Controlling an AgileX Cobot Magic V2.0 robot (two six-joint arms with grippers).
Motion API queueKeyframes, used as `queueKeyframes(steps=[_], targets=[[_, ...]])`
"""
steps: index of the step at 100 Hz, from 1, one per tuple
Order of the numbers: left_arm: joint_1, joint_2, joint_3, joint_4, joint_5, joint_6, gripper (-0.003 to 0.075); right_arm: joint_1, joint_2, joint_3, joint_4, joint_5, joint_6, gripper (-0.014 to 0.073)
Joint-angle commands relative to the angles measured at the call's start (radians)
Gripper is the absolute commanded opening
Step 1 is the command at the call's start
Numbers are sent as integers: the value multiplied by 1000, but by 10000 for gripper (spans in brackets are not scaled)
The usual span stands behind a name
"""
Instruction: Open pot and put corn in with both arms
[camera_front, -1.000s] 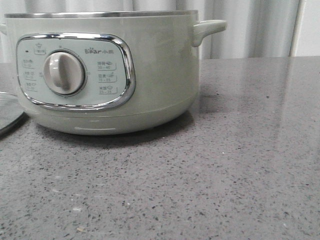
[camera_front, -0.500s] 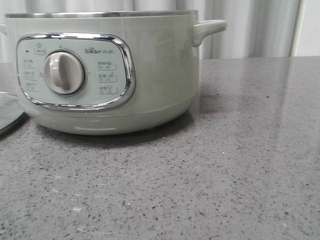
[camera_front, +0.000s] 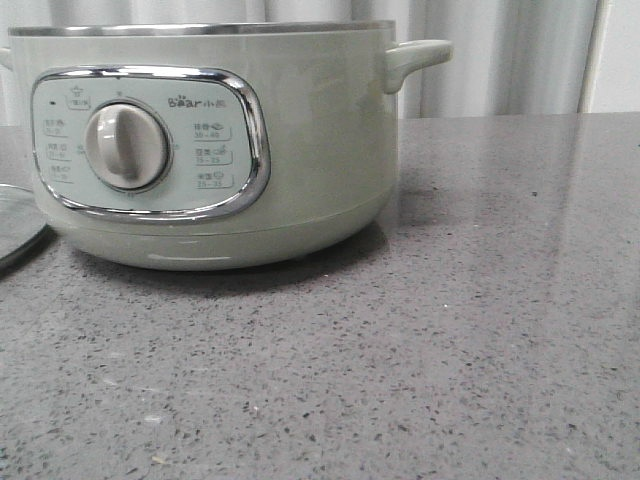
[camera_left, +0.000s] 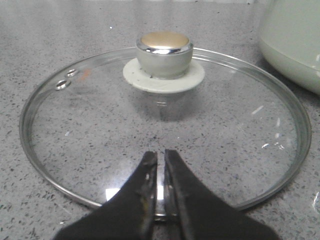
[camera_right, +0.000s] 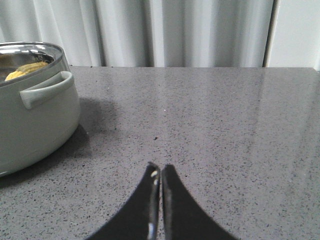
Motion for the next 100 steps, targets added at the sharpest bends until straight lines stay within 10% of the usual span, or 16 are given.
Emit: queueKeyframes(steps=[1, 82, 100], targets=[[3, -35, 6, -5, -24, -3, -20, -7, 11, -23, -4, -76, -2, -74], [3, -35, 6, -5, -24, -3, -20, -7, 11, -13, -4, -85, -2, -74], [3, -35, 6, -5, -24, -3, -20, -7, 7, 71, -148, -272, -2, -74]])
